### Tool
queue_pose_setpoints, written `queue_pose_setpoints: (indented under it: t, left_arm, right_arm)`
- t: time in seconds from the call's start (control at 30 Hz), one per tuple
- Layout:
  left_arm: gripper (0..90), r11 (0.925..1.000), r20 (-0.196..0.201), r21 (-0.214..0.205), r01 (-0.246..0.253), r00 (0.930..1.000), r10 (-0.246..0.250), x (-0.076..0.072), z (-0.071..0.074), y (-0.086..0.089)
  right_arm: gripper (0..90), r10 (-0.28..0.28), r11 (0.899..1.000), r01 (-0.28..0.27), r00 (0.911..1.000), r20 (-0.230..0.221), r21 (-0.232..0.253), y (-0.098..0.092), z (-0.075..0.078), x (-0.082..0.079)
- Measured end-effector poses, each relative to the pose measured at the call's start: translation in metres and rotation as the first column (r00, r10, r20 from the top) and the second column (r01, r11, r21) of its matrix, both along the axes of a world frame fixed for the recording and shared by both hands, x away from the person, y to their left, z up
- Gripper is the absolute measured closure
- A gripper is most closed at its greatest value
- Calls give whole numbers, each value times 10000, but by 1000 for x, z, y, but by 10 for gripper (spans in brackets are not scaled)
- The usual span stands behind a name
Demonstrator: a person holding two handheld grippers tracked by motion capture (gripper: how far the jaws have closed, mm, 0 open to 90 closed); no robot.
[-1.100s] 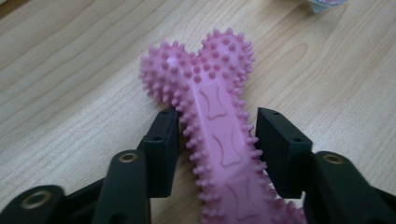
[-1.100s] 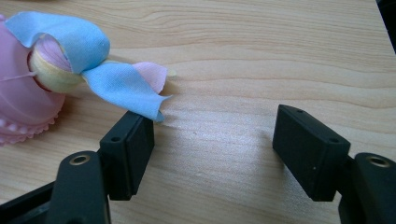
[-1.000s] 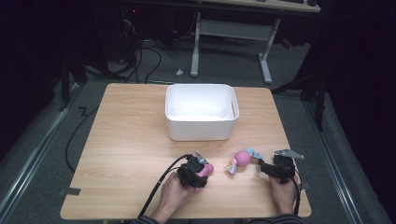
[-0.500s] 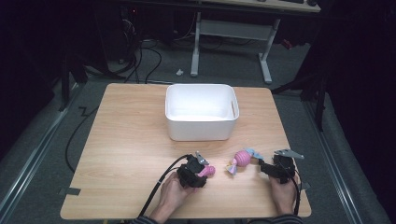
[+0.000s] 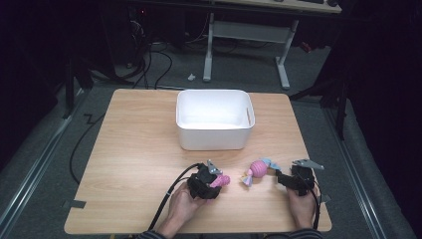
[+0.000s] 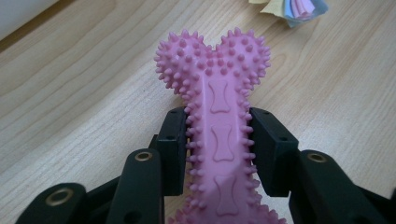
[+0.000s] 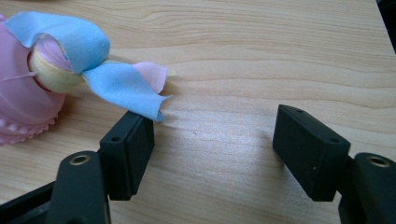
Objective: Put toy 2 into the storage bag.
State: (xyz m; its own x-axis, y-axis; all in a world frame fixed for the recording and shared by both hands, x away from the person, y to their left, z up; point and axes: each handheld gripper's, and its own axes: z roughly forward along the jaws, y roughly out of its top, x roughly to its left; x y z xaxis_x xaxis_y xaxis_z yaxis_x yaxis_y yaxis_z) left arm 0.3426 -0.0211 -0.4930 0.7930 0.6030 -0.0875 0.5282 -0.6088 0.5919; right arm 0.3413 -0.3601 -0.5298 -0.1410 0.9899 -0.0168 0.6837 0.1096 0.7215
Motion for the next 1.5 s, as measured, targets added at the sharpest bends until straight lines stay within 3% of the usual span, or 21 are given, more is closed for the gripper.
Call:
queue_pose_setpoints:
  t: [0.27, 0.37, 0.6, 0.77, 0.97, 1.07, 1.17, 1.5]
  left_arm:
    - [593, 9994, 81, -346, -55, 10000, 58, 1, 13, 7]
    - [593, 9978, -79, -654, -59, 10000, 54, 3, 18, 11]
    - [592, 9980, -165, -610, -181, 9997, 172, 5, 26, 15]
    - [593, 9990, -130, -403, -173, 9998, 168, 4, 43, 23]
    - [593, 9978, -32, -614, -231, 9997, 229, 6, 61, 31]
    - [593, 9951, -207, -974, -168, 9997, 148, 8, 69, 33]
    - [592, 9965, 55, -824, -152, 9999, 157, 9, 78, 33]
    - [590, 9945, 395, -1040, -114, 9991, 156, 19, 106, 36]
  right_arm:
    - [294, 5, 10000, -5, 10000, 4, 1, 0, 0, 0]
    - [293, 14, 10000, -14, 10000, 18, 8, 0, 0, 0]
    - [291, 9, 10000, -9, 10000, 4, 22, 0, 0, 0]
    - [291, 8, 10000, -8, 10000, 2, 28, 0, 0, 0]
    - [291, 6, 10000, -6, 10000, -3, 27, 0, 0, 0]
    - [289, 24, 10000, -24, 10000, 4, 9, 0, 0, 0]
    - [287, 30, 10000, -30, 10000, 1, 10, 0, 0, 0]
    - [284, 39, 10000, -39, 10000, -16, 23, 0, 0, 0]
